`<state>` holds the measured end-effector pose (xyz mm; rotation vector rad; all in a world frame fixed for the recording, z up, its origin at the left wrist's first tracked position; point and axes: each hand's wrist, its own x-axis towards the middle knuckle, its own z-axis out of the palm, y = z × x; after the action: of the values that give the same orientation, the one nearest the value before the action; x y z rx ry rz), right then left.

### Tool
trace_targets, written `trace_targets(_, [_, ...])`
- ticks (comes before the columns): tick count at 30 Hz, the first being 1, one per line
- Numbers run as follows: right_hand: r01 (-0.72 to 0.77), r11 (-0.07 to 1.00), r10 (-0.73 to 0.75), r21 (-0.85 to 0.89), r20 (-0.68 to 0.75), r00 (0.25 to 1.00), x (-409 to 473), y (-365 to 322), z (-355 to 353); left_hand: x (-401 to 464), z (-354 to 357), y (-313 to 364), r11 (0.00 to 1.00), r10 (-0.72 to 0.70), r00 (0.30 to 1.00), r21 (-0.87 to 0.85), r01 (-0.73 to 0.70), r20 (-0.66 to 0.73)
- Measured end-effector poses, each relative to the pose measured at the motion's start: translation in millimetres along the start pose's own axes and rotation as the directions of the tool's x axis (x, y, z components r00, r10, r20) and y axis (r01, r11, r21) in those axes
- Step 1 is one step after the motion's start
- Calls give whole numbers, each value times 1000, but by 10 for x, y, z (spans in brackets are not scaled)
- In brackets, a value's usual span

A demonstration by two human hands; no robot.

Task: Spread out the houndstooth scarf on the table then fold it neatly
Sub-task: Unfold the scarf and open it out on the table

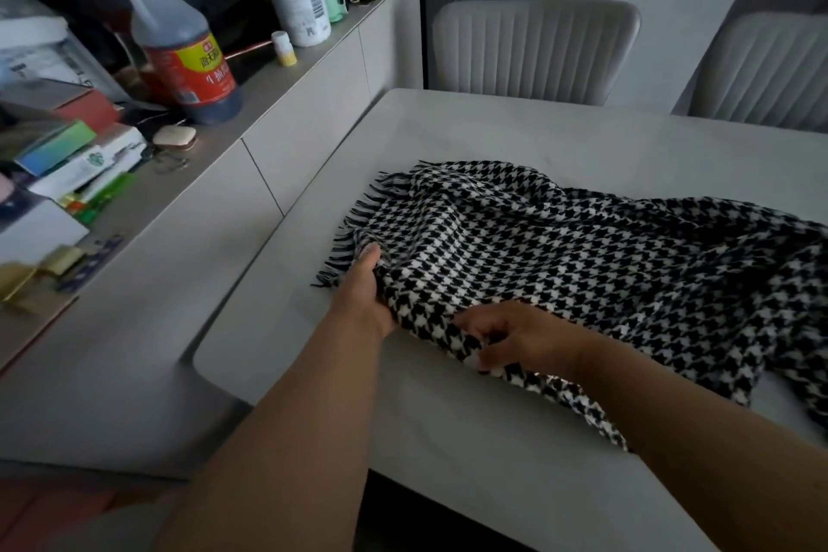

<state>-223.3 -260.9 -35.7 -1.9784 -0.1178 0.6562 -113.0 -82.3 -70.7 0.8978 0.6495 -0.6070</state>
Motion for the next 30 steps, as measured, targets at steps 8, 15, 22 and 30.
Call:
trace_targets(8, [14,993,-8,-117,55,998,18,-6,89,-283,-422,395,976,202,970,110,-188,-138])
trace_targets(15, [13,904,138,-427,319,938,14,-158,258,-466,-866,435,579,555,751,815,-40,-358])
trace_targets(22, [-112,993,106,-39,-116,988,269,-22,-314,-353,-309,520,144,771,632,988,-55,-77])
trace_targets(30, [-171,975,222,142,-617,755,415,377,-1493,433,732,540,-105,598,743,948,-299,301])
